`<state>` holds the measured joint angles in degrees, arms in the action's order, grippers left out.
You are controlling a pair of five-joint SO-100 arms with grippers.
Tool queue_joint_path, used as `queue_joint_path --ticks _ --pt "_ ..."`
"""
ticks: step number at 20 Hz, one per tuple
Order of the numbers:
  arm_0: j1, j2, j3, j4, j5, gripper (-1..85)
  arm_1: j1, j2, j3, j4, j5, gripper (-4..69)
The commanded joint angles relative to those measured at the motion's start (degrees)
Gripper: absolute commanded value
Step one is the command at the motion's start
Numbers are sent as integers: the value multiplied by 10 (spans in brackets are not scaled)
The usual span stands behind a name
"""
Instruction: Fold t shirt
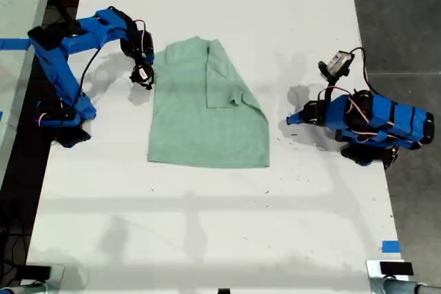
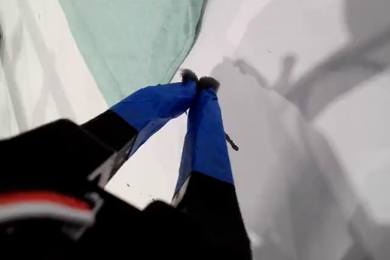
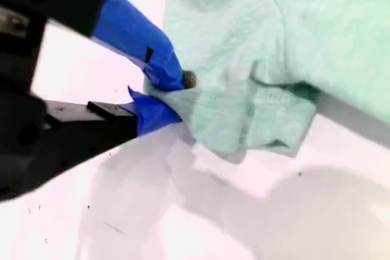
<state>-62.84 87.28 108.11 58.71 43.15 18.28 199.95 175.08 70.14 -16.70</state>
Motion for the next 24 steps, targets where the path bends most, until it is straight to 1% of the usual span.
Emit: queue_joint_path --ticks 1,3,4,7,9,10,11,12,13,14,15,17,20,21,24 --pt "54 69 -62 75 -27 -1 4 8 31 -2 -5 4" --pt "118 85 -147 133 -62 -1 4 8 31 -2 -5 4" --pt "154 86 -182 139 -82 -1 4 8 31 -2 -5 4" --pt "265 42 -279 104 -135 -1 4 8 31 -2 -5 4" --pt "322 -45 -381 100 -157 8 4 8 31 -2 -5 4" --pt "343 -93 -434 106 -165 161 4 8 31 -2 -5 4" --pt "354 -133 -481 114 -171 291 3 8 31 -2 -6 4" --pt "358 -148 -497 113 -168 316 3 8 31 -2 -6 4" --pt "358 -146 -499 111 -155 300 2 8 31 -2 -6 4" --pt "350 -129 -499 125 -153 163 2 8 31 -2 -7 4" --pt "334 -96 -489 150 -167 -1 2 8 31 -2 -7 4" --pt "294 14 -454 192 -167 -1 2 8 31 -2 -7 4" --pt "253 249 -352 195 -159 -1 2 8 31 -3 -7 4" --pt "247 345 -283 181 -167 -1 2 8 31 -3 -7 4" --pt "252 706 65 65 -217 -1 3 8 31 -3 -7 4"
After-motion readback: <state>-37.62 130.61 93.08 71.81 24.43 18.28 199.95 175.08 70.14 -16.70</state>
